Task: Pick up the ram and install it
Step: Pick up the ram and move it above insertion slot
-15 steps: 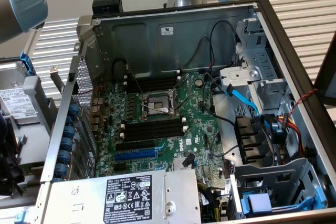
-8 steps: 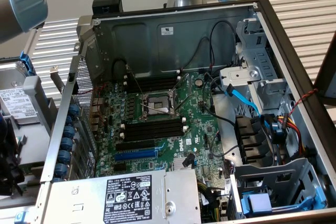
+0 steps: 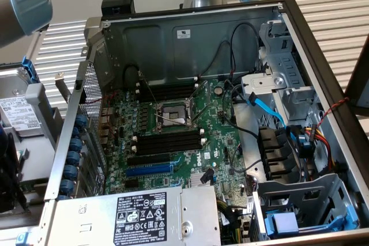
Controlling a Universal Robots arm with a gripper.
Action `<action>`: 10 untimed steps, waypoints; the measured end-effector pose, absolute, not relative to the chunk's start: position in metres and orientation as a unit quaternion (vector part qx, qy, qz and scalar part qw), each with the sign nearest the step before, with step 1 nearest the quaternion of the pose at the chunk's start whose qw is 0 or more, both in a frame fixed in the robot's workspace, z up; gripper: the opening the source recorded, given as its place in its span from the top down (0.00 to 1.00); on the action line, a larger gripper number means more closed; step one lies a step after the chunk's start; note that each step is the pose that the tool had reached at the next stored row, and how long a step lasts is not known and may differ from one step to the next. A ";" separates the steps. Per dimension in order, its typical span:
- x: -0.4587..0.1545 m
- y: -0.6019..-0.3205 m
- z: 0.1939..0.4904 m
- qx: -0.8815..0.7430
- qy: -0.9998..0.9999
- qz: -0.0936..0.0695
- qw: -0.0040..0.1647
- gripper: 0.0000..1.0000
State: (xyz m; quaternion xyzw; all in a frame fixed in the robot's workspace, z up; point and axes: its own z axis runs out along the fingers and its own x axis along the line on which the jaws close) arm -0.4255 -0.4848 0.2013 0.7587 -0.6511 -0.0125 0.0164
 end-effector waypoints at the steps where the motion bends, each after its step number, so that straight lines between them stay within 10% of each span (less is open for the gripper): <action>1: -0.425 -0.485 0.201 0.759 -0.651 -0.013 0.016 0.85; 10: -0.425 -0.485 0.201 0.759 -0.651 -0.013 0.016 0.85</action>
